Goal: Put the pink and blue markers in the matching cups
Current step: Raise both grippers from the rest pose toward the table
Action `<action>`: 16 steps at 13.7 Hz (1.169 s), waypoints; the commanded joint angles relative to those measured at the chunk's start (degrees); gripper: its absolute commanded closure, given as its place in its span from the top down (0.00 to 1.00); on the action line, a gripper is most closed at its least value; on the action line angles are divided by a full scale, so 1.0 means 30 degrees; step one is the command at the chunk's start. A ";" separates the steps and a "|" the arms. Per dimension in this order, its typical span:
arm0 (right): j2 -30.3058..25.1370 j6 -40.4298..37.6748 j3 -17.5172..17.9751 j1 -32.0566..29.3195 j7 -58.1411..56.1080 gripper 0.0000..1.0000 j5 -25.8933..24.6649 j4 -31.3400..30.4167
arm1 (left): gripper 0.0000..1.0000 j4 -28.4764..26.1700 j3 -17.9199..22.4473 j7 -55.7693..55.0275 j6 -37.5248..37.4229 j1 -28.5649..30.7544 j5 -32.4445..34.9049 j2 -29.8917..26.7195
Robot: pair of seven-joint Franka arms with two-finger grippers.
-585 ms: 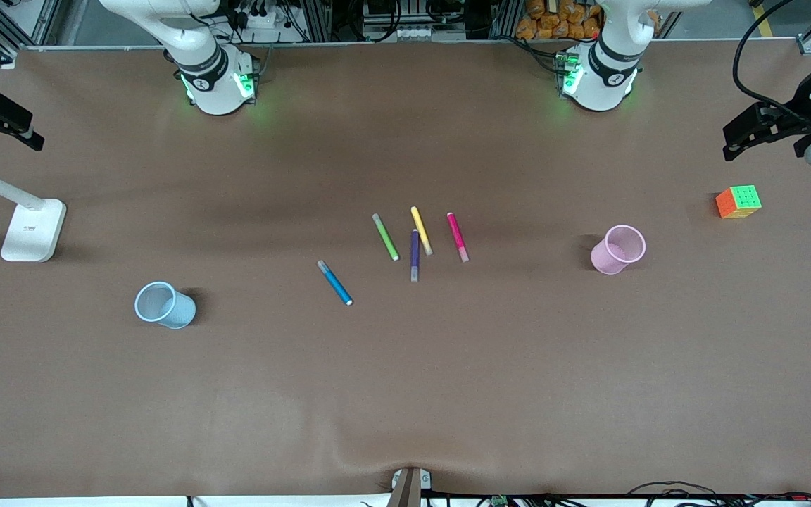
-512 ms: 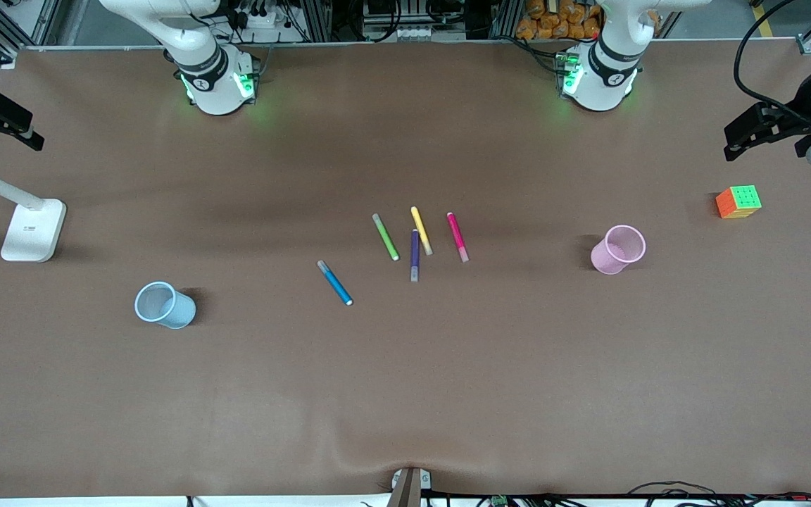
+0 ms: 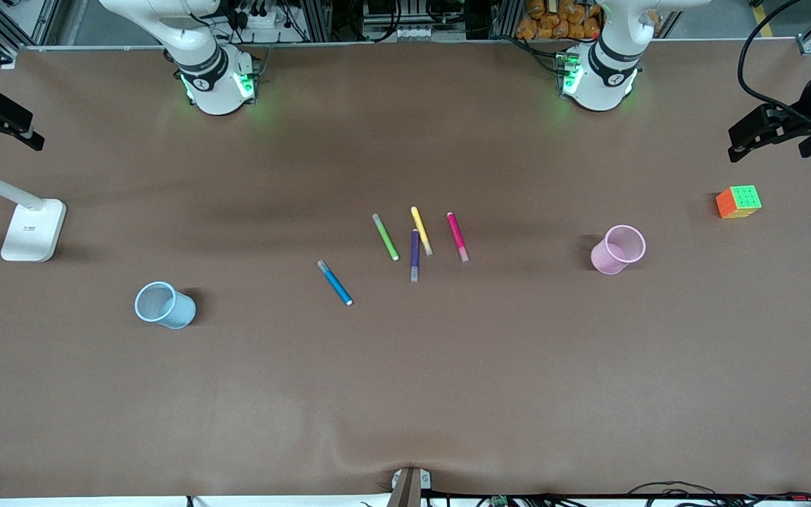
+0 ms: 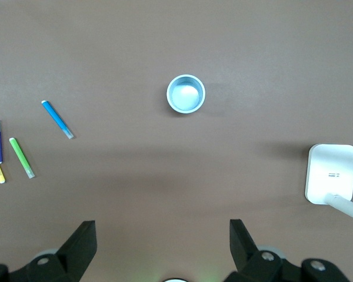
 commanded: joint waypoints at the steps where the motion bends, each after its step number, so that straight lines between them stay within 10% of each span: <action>1: -0.0281 -0.0014 0.0097 -0.0070 0.0258 1.00 0.0366 -0.0528 | 1.00 0.0332 -0.0095 0.0090 -0.0091 0.0083 0.0143 0.0099; 16: 0.2440 0.4640 0.0185 0.5995 0.0258 1.00 0.1011 -0.3754 | 1.00 -0.0779 -0.0271 -0.0318 -0.0121 0.0377 -0.0942 -0.0195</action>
